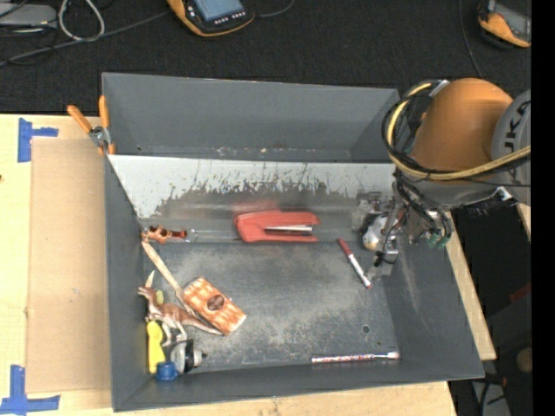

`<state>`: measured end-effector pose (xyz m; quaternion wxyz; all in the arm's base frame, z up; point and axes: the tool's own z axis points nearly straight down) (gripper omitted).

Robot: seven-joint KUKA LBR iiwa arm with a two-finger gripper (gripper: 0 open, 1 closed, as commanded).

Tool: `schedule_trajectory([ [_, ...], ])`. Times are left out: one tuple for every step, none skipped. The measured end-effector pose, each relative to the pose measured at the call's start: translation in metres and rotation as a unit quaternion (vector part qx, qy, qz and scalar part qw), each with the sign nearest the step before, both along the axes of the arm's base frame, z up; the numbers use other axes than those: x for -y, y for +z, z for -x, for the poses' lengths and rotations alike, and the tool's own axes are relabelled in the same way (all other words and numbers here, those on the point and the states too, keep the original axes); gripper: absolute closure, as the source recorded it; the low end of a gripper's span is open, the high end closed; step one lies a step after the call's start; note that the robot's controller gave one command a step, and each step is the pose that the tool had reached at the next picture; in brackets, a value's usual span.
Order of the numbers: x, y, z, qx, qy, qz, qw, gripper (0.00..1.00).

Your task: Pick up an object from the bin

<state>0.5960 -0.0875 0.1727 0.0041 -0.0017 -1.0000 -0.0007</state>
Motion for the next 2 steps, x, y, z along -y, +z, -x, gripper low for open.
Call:
schedule_trajectory([
  [0.000,0.005,-0.002,0.0039,0.001,0.001,1.0000,0.00],
  [0.026,-0.063,0.016,0.0039,-0.064,0.000,0.9980,0.00],
])
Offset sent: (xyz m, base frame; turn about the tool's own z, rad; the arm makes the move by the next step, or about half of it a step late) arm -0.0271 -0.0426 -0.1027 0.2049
